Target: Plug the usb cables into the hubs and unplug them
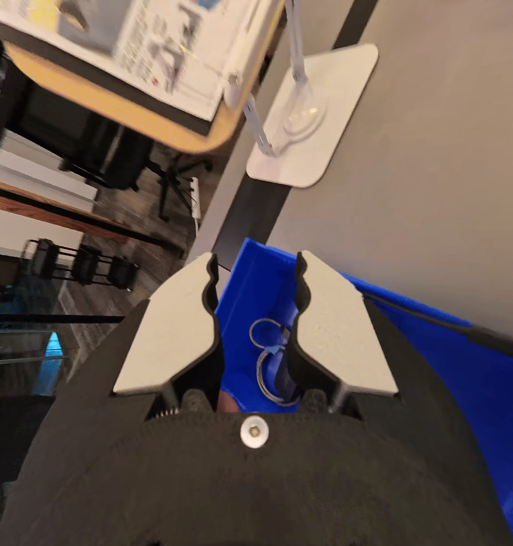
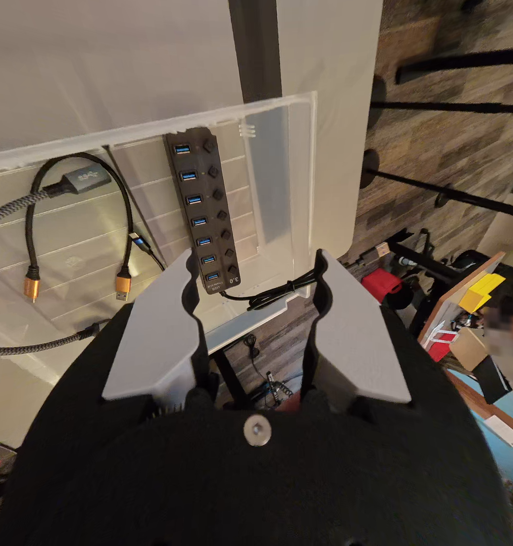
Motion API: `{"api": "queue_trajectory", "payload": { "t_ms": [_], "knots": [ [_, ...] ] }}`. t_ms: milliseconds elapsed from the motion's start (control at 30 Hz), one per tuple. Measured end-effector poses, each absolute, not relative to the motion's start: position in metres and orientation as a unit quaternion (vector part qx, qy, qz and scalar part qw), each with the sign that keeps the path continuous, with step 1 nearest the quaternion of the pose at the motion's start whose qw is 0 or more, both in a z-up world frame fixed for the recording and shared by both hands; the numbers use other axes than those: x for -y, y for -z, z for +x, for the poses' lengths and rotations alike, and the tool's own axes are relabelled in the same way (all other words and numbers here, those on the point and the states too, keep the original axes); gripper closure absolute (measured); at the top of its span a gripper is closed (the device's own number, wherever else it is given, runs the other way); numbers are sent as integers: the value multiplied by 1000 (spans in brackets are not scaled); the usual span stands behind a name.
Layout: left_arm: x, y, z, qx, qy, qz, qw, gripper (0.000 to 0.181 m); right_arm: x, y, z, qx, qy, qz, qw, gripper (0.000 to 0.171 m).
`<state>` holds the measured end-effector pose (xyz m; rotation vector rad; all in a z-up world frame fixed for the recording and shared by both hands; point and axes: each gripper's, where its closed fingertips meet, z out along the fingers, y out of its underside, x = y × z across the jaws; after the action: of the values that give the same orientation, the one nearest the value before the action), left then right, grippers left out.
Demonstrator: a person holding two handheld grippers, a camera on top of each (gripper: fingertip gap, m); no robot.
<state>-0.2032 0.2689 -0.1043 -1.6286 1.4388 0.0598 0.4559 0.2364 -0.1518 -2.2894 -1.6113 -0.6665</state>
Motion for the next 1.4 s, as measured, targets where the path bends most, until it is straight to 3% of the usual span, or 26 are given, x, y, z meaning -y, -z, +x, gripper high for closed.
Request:
{"api": "queue_trajectory", "payload": {
  "t_ms": [400,667,800,933,1033,1200,1400],
  "knots": [
    [-284,215,-237,-680,-18,-708,189,125,-214,142,401,598,240,-747,161,99],
    [-290,255,-234,-699,28,-709,82,126,-205,148,391,606,233,-743,160,101],
    [-287,275,-237,-703,28,-710,34,137,-202,152,391,608,230,-743,160,102],
    [-286,285,-239,-703,14,-711,12,159,-201,156,391,610,229,-742,158,103],
    [-287,282,-240,-710,-10,-704,14,163,-201,159,389,614,227,-738,160,104],
    [-295,270,-240,-715,-45,-697,24,135,-200,161,381,624,227,-730,165,105],
    [-297,264,-250,-713,-58,-699,13,135,-194,164,377,630,220,-725,168,106]
  ]
}}
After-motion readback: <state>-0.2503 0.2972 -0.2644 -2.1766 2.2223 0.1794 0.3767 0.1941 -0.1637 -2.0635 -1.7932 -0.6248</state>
